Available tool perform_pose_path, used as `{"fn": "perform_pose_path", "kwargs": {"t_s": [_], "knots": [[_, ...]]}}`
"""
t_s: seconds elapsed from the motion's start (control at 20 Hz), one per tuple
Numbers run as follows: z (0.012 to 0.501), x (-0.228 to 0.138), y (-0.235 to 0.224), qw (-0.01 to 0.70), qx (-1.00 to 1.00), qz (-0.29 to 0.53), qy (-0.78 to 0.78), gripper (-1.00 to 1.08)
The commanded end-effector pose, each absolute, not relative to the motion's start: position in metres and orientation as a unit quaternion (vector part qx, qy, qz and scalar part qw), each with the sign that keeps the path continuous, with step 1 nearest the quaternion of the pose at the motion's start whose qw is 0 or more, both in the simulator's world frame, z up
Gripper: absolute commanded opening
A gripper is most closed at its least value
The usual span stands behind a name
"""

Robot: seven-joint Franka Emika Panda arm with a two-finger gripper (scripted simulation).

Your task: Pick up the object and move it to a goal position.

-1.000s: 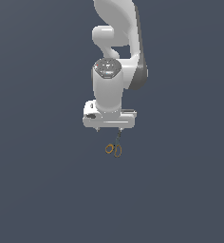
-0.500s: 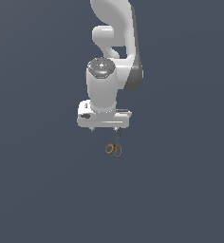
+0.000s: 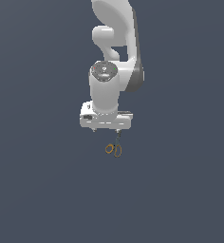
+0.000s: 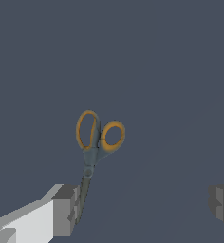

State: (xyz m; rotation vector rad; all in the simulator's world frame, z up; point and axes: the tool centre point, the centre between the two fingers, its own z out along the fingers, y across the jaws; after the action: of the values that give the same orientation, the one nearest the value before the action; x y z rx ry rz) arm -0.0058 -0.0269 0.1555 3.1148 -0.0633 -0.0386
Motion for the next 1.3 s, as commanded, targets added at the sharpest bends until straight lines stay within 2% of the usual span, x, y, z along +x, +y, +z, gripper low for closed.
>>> {"fn": "perform_pose_path", "kwargs": {"t_s": [0.0, 0.8, 1.25], "knots": [[0.149, -0.007, -0.022, 0.012, 0.999, -0.012, -0.034, 1.00], [0.082, -0.027, 0.025, 0.002, 0.982, -0.003, -0.189, 1.00], [0.061, -0.037, 0.038, 0.000, 0.971, 0.000, -0.240, 1.00]]}}
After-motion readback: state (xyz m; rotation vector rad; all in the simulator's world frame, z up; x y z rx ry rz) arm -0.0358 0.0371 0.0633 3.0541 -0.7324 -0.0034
